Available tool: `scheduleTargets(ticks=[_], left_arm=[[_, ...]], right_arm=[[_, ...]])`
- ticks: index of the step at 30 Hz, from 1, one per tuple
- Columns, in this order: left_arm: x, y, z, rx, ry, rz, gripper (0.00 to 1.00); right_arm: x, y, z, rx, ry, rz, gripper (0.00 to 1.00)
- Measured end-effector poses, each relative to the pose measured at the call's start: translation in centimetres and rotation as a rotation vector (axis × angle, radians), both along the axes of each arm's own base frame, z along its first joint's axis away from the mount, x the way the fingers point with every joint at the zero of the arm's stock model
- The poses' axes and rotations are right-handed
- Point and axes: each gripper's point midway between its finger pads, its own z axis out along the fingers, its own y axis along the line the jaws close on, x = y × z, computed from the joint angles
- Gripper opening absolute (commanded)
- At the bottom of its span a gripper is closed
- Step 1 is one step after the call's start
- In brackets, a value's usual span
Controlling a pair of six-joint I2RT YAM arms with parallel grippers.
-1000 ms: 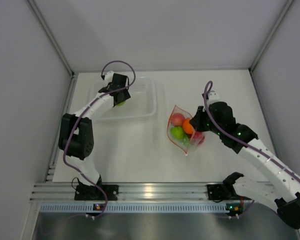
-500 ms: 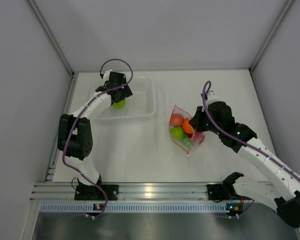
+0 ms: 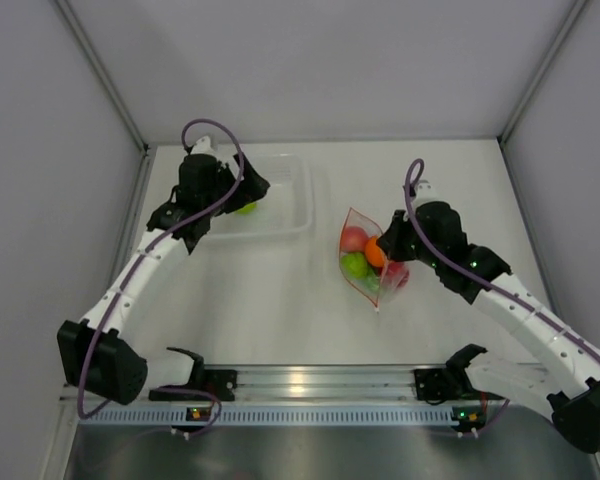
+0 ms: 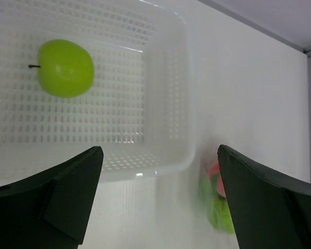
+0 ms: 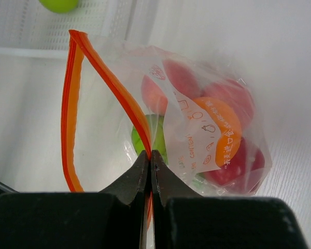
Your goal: Open the zip-top bag and remove the fake food
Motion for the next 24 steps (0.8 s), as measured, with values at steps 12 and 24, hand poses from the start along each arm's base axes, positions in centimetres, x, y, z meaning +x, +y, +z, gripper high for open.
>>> scheduleTargets(ticks=[12, 24], left_arm=[[-13.3, -12.2, 2.7, -0.158, -0.104, -0.38, 0.72], [-16.7, -22.6, 3.3, -0.163, -0.142, -0.555, 0.29]], right_arm=[[1.1, 0.0, 1.3, 0.066, -0.04, -0.072, 0.0], [0.3, 1.0, 1.8, 0.162, -0.035, -0.048, 0.0]])
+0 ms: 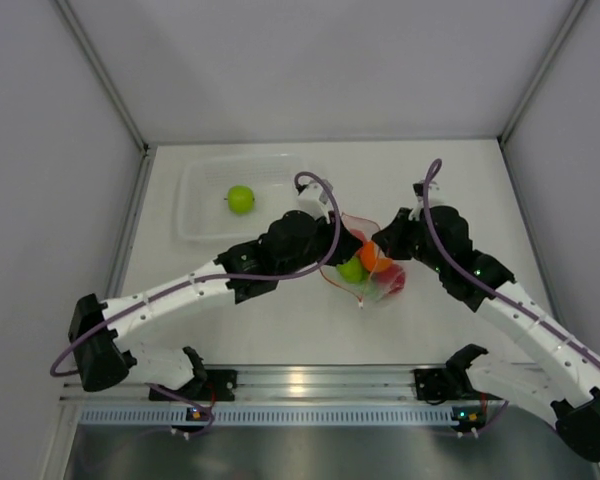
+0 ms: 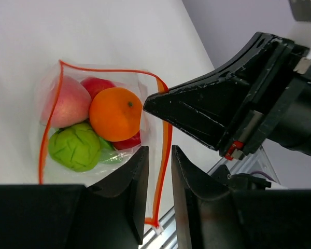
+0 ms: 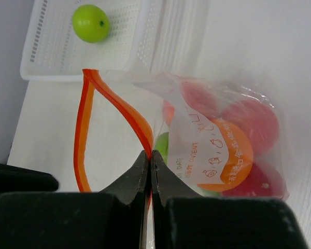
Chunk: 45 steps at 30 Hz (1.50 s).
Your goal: Open the zip-top bag and remove the fake food
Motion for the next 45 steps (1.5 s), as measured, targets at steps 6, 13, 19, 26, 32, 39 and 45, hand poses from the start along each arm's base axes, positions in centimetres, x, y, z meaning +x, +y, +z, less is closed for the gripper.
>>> scheduleTargets(ticks=[6, 13, 19, 26, 32, 39, 45], left_arm=[[0.2, -3.2, -3.3, 0.081, -0.045, -0.025, 0.23], [0.8, -4.4, -5.4, 0.15, -0.112, -0.006, 0.3], [1.7, -4.8, -8.0, 0.212, -0.109, 0.024, 0.4], [2.5, -5.0, -10.2, 0.265, -0.091, 0.056, 0.55], [3.4, -7.4, -12.0, 0.298, -0.084, 0.037, 0.65], [4.0, -9.1, -13.6, 0.326, -0.07, 0.022, 0.8], [4.2, -10.4, -15.2, 0.347, -0.048, -0.005, 0.86]], right_arm=[[-0.9, 0.9, 1.3, 0.091, -0.017, 0.037, 0.0], [-1.6, 1.4, 2.2, 0.171, -0.02, 0.069, 0.0], [-0.8, -0.2, 1.1, 0.155, -0.004, 0.021, 0.0], [-0.3, -2.9, 0.1, 0.115, -0.013, -0.037, 0.0], [-0.8, -3.8, 0.1, 0.075, -0.033, -0.032, 0.0], [-1.4, -5.7, -0.7, 0.029, -0.04, -0.064, 0.0], [-1.3, -7.0, -1.2, -0.006, -0.044, -0.102, 0.0]])
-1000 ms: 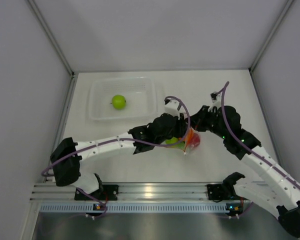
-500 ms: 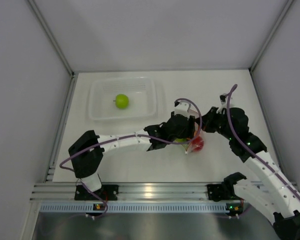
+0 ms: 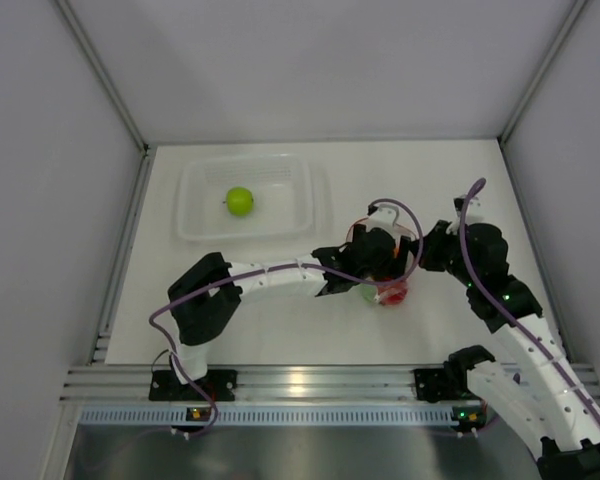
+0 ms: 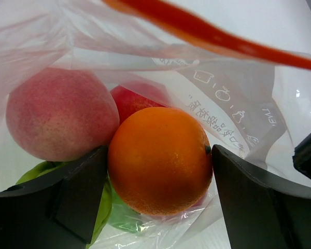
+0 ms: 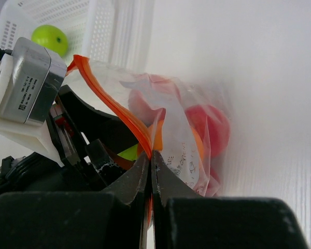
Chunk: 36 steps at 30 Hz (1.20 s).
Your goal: Open the zip-top bag and remove the fake food
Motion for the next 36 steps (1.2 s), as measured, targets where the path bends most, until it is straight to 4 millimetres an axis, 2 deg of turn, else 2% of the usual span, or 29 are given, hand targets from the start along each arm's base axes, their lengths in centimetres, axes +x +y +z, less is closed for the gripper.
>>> scheduleTargets(ticks=[6, 7, 10, 11, 13, 14, 16, 17, 22, 27, 32, 36], left_arm=[[0.0, -0.5, -0.6, 0.008, 0.01, -0.009, 0.81], [0.0, -0.5, -0.6, 0.008, 0.01, -0.009, 0.72], [0.1, -0.7, -0.6, 0.004, 0.012, -0.007, 0.55], [0.1, -0.7, -0.6, 0.004, 0.012, -0.007, 0.41], [0.1, -0.7, -0.6, 0.002, 0.013, -0.007, 0.26], [0.1, -0.7, -0.6, 0.001, 0.016, -0.008, 0.15], [0.0, -0.8, -0.6, -0.004, 0.022, -0.012, 0.03], [-0.1, -0.9, -0.6, -0.008, 0.027, -0.014, 0.0], [-0.6, -0.4, -0.4, -0.031, 0.041, -0.028, 0.0], [-2.0, 0.9, 0.3, -0.051, 0.041, -0.049, 0.0], [-2.6, 1.6, 2.8, -0.093, 0.006, -0.057, 0.0], [-2.8, 2.4, 5.5, -0.123, -0.044, -0.057, 0.0]], right_arm=[[0.0, -0.5, -0.4, -0.013, 0.006, -0.016, 0.0], [0.0, -0.5, -0.4, -0.016, 0.005, -0.014, 0.0], [0.0, -0.5, -0.4, -0.018, 0.003, -0.012, 0.0], [0.0, -0.6, -0.5, -0.019, 0.002, -0.014, 0.0], [0.0, -0.6, -0.5, -0.019, 0.002, -0.014, 0.0], [0.0, -0.6, -0.5, -0.018, 0.001, -0.014, 0.0], [0.0, -0.6, -0.5, -0.018, 0.001, -0.015, 0.0], [0.1, -0.6, -0.5, -0.017, 0.0, -0.015, 0.0], [0.1, 0.1, -0.6, -0.005, 0.009, 0.018, 0.0], [0.4, 0.9, -1.6, -0.006, 0.059, 0.062, 0.0], [1.5, 1.6, -2.0, -0.038, 0.1, 0.089, 0.0], [1.7, 2.0, -2.2, -0.063, 0.101, 0.098, 0.0]])
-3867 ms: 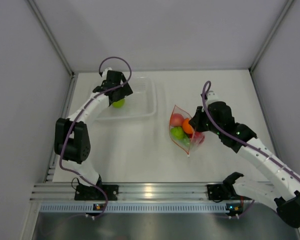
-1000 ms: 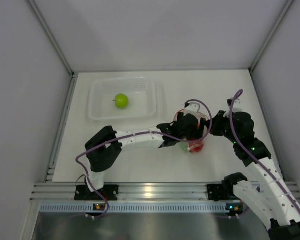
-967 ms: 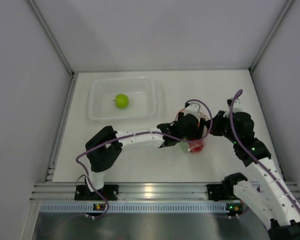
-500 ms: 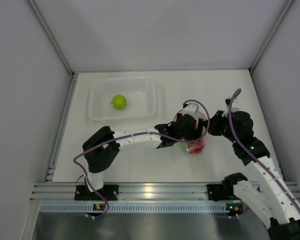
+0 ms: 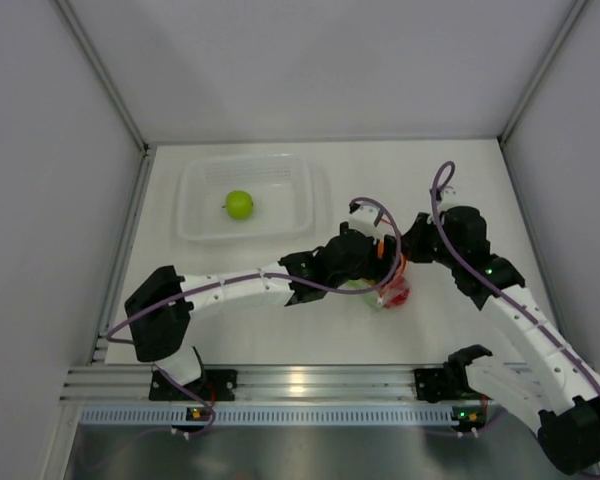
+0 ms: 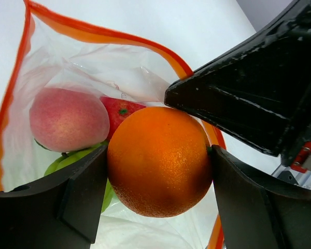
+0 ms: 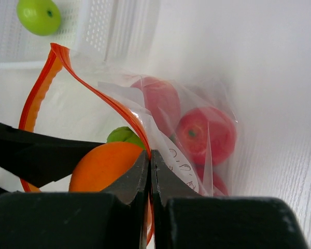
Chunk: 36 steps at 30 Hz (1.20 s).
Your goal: Open the zip-top bag and remove the fake food
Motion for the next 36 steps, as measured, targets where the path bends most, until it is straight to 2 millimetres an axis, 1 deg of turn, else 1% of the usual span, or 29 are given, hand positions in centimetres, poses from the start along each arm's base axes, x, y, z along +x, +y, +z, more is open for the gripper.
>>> scheduleTargets(ticks=[3, 7, 9, 11, 16, 19, 21, 23, 26, 29, 31, 33, 35, 36], left_arm=[[-0.1, 0.6, 0.9, 0.006, -0.03, 0.007, 0.0], [0.0, 1.2, 1.6, 0.015, -0.055, 0.014, 0.0], [-0.1, 1.5, 2.4, -0.001, -0.065, 0.016, 0.0], [-0.2, 1.8, 3.9, -0.034, -0.079, 0.018, 0.0], [-0.5, 3.2, 8.9, -0.141, -0.129, 0.04, 0.0], [-0.1, 5.1, 11.6, -0.187, -0.169, 0.108, 0.0], [0.5, 6.5, 12.5, -0.191, -0.188, 0.174, 0.0], [1.7, 8.2, 12.7, -0.165, -0.191, 0.259, 0.0], [4.5, 11.6, 12.2, -0.102, -0.173, 0.398, 0.0], [8.3, 16.1, 11.1, -0.05, -0.15, 0.542, 0.0], [10.7, 19.7, 10.2, -0.021, -0.126, 0.637, 0.0], [12.9, 23.3, 9.4, 0.001, -0.104, 0.724, 0.0], [14.6, 25.8, 8.5, 0.018, -0.082, 0.782, 0.0], [15.6, 27.4, 8.1, 0.027, -0.074, 0.821, 0.0]], right_arm=[[0.1, 0.3, 0.2, -0.016, -0.023, 0.0, 0.0], [0.2, 0.6, 0.3, -0.038, -0.041, -0.006, 0.0], [0.2, 0.6, 0.2, -0.044, -0.041, -0.01, 0.0], [0.2, 0.7, 0.0, -0.044, -0.033, -0.014, 0.0], [0.3, 0.9, -0.6, -0.03, -0.021, -0.028, 0.0], [0.5, 1.0, -0.7, -0.018, -0.02, -0.034, 0.0], [0.6, 1.1, -0.6, -0.011, -0.022, -0.038, 0.0], [0.6, 1.1, -0.6, -0.007, -0.024, -0.039, 0.0], [0.5, 1.1, -0.7, -0.007, -0.024, -0.039, 0.0], [0.4, 1.1, -0.5, -0.004, -0.031, -0.038, 0.0], [0.4, 1.1, -0.3, 0.0, -0.037, -0.037, 0.0], [0.3, 1.1, -0.1, 0.003, -0.044, -0.035, 0.0], [0.2, 1.1, 0.2, 0.007, -0.052, -0.033, 0.0], [0.1, 1.0, 0.3, 0.008, -0.056, -0.032, 0.0]])
